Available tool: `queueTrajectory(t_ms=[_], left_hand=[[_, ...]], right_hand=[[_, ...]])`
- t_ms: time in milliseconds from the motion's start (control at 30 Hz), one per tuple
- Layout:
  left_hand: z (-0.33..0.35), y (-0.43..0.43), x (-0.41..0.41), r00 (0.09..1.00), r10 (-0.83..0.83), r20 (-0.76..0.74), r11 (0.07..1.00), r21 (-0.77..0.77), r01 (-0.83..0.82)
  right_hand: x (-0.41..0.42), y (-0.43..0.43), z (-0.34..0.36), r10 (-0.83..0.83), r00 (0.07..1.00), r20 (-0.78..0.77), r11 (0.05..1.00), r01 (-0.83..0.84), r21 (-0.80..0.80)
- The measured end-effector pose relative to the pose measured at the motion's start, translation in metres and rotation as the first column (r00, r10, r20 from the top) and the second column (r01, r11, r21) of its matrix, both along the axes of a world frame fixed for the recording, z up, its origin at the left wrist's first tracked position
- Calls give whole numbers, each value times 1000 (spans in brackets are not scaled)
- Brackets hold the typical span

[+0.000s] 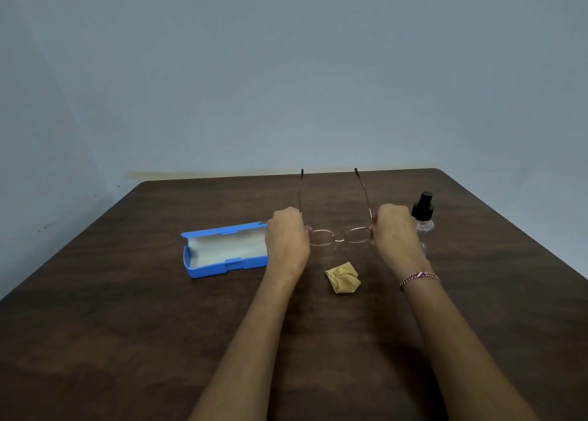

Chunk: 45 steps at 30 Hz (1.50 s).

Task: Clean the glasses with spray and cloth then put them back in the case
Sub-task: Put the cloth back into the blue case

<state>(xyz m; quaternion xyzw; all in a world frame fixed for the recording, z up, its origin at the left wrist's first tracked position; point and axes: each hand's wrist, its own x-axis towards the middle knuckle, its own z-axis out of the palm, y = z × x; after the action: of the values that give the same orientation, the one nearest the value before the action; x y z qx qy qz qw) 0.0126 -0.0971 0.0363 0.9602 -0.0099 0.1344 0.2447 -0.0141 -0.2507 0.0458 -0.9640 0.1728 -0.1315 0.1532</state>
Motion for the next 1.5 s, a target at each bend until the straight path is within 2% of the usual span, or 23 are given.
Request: queueTrajectory(t_ms=[100,333,633,933,1167,1233,1500], left_hand=[[-2,-2,1,999,1,-51,998,58,2],[-4,-4,-1,989,-12,-150,994,110,28],[-4,-4,0,971,-49,-234,981,169,91],[-1,0,-5,965,-34,-259,987,141,73],[6,3,-23,994,15,-113,993,118,-1],[6,-1,-30,996,2,-89,996,92,7],[-17,-17,-57,982,-137,-128,987,-104,124]], right_hand=[[-5,0,0,29,994,-105,996,-38,-84],[-9,1,2,75,968,-239,991,-99,-87],[-8,0,-1,74,959,-275,994,-94,-60],[-18,6,2,94,967,-235,992,-111,-57],[-40,6,4,64,983,-174,995,-77,-69],[-46,4,1,38,993,-116,996,-46,-71],[-56,28,-33,163,987,-7,977,-161,138]])
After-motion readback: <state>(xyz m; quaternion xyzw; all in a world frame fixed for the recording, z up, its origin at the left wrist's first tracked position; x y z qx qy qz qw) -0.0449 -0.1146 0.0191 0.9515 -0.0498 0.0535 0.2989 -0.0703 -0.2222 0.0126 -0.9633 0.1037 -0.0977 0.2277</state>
